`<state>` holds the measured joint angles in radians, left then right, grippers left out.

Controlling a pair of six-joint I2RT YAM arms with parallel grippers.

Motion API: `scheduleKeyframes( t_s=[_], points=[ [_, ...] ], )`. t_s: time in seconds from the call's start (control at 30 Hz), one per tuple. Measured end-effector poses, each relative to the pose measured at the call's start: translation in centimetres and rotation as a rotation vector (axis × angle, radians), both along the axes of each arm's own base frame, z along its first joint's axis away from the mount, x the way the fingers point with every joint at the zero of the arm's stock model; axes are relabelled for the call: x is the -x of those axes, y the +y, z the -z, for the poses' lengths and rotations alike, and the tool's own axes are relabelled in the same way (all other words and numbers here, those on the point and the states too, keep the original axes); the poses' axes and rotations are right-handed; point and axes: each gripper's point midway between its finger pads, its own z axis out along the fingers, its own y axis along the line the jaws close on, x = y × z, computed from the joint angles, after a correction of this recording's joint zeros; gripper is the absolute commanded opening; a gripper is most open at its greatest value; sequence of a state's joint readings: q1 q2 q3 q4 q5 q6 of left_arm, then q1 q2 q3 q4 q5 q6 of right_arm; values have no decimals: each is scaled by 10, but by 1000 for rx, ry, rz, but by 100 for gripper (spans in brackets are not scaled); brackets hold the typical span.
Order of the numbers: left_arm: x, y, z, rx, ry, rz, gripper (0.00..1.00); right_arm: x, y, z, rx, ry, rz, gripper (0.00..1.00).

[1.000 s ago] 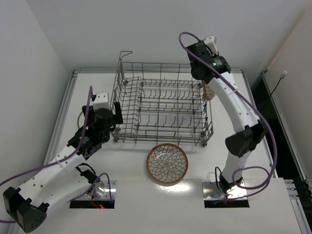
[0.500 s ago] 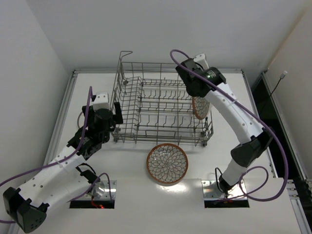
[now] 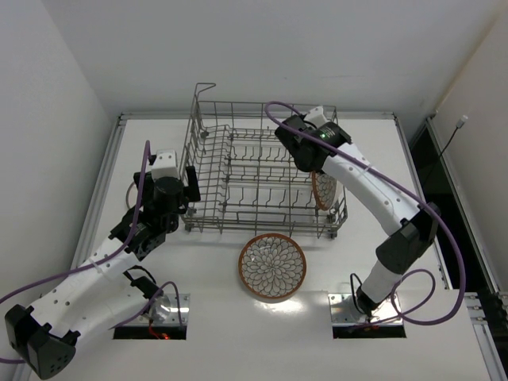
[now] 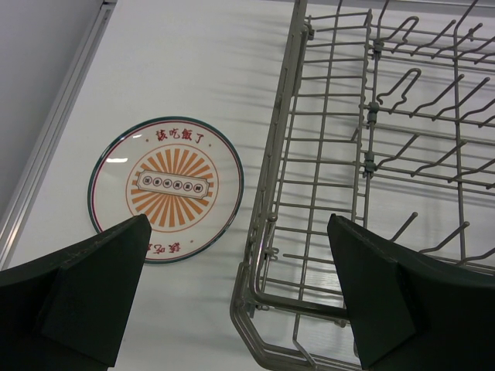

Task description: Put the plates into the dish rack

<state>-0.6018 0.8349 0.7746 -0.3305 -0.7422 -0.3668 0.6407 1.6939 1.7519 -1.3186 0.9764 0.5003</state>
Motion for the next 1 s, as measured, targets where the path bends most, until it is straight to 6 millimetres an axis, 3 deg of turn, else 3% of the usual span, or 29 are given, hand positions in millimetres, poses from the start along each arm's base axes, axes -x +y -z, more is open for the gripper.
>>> scheduleKeyframes(
  t_s=[0.13, 0.67, 1.0],
  points=[
    [0, 0, 0, -1, -1, -2, 100, 0, -1, 3, 15, -12, 7, 0],
    [0, 5, -1, -9, -5, -25, 100, 4, 12, 52, 47, 73, -25, 3],
    [1, 6, -1, -13, -5, -32, 100, 2, 12, 47, 45, 79, -28, 0]
  ],
)
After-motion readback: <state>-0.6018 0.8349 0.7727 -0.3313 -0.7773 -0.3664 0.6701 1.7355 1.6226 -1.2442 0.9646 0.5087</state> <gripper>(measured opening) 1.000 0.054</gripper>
